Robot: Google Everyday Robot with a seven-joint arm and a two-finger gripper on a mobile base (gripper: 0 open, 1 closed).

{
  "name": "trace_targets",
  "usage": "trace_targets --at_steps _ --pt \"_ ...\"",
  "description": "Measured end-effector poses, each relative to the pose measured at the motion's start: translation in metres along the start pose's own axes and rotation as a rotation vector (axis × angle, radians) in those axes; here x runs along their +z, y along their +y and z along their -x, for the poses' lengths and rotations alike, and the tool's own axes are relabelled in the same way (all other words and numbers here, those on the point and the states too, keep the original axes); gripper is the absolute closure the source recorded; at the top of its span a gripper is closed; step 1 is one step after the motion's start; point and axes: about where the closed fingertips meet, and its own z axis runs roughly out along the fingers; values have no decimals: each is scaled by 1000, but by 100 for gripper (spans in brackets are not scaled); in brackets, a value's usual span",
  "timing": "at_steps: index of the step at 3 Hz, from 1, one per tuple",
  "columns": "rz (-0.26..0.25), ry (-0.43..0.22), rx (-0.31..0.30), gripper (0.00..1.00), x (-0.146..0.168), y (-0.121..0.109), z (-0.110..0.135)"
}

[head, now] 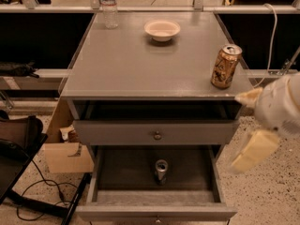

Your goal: Pick redbull can from middle drawer and place on counter

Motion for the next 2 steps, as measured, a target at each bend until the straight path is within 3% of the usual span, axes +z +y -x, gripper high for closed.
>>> trace_targets --at_steps 1,2 --pt "41 -150 60 0 60 36 -22" --pt "62 -345 151 0 146 69 -49"
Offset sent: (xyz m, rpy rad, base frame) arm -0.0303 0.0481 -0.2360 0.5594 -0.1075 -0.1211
